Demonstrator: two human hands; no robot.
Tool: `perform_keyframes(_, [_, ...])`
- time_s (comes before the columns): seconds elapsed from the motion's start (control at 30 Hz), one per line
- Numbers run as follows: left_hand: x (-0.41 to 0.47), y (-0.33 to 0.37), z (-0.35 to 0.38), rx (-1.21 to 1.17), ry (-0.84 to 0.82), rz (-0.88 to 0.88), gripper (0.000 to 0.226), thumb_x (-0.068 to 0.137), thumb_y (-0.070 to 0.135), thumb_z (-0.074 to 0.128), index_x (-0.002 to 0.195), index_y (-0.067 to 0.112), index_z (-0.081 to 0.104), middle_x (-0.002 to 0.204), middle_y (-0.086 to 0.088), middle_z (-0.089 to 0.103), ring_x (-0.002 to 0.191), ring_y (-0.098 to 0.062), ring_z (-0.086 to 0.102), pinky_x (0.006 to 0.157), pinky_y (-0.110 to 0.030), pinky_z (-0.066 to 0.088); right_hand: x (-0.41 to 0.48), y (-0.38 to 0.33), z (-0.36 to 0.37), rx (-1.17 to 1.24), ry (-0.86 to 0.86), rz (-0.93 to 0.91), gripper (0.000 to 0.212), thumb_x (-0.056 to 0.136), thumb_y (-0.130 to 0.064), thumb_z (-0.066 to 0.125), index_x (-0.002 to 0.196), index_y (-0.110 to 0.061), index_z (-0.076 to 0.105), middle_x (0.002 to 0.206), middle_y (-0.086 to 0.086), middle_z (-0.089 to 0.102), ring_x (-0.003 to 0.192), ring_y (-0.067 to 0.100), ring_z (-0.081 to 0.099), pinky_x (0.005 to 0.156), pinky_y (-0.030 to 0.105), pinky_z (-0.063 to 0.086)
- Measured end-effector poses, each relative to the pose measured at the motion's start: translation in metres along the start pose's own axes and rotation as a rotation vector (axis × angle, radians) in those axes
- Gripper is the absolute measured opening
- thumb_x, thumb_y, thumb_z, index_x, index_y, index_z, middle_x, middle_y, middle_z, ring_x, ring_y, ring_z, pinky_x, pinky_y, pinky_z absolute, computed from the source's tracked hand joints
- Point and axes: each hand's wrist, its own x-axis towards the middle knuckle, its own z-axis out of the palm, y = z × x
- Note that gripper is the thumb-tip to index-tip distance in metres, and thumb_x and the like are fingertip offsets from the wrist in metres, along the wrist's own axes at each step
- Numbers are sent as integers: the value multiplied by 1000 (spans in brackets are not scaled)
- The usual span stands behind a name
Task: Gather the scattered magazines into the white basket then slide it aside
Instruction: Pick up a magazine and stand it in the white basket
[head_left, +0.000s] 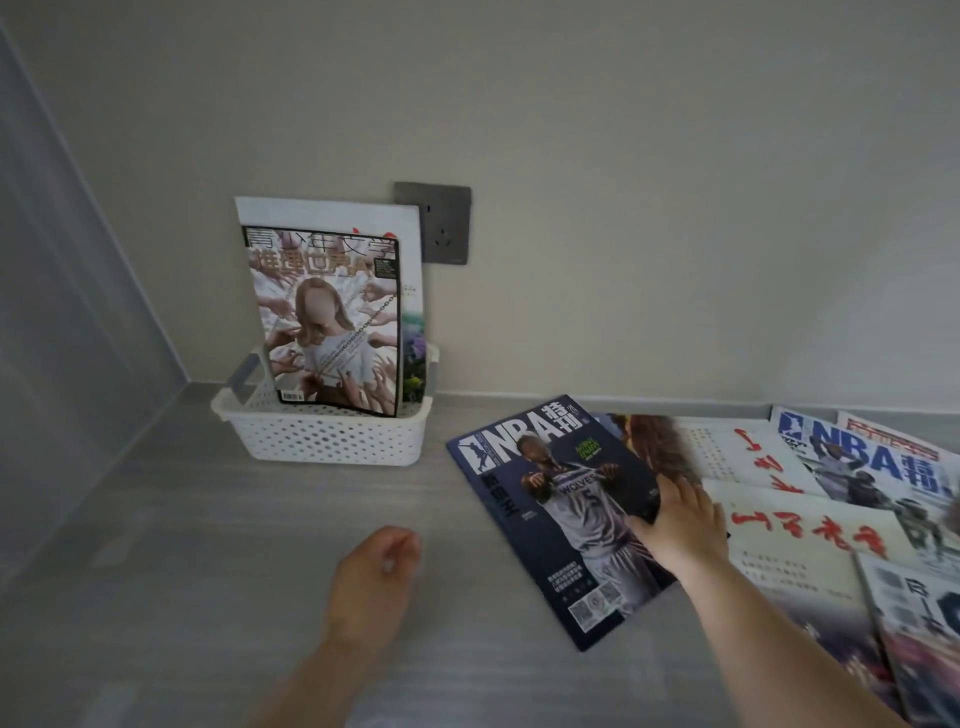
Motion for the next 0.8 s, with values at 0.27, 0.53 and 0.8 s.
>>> perform_keyframes(0.27, [-29, 9, 86, 711, -307, -16, 57, 86, 45, 43, 137, 25, 28, 151, 3, 19, 140, -17, 11, 115, -33, 4, -12, 28, 22, 89, 2, -68, 65, 90, -49, 35, 142, -16, 14, 153, 11, 14, 141, 25, 10, 116, 38, 6])
perform_keyframes(0.53, [-37, 28, 114, 599, -201, -212, 61, 81, 48, 49, 134, 22, 34, 146, 2, 30, 136, -20, 22, 110, -38, 19, -16, 35, 11, 210, -15, -99, 69, 83, -39, 56, 137, -11, 24, 139, 13, 37, 130, 28, 31, 109, 34, 24])
perform_keyframes(0.8, [-40, 57, 121, -192, -80, -346, 28, 79, -5, 54, 105, 6, 51, 104, -16, 65, 87, -26, 58, 64, -20, 38, -18, 39, 6, 251, -29, -123, 57, 84, -28, 56, 133, -8, 33, 134, 12, 45, 125, 27, 40, 104, 33, 34])
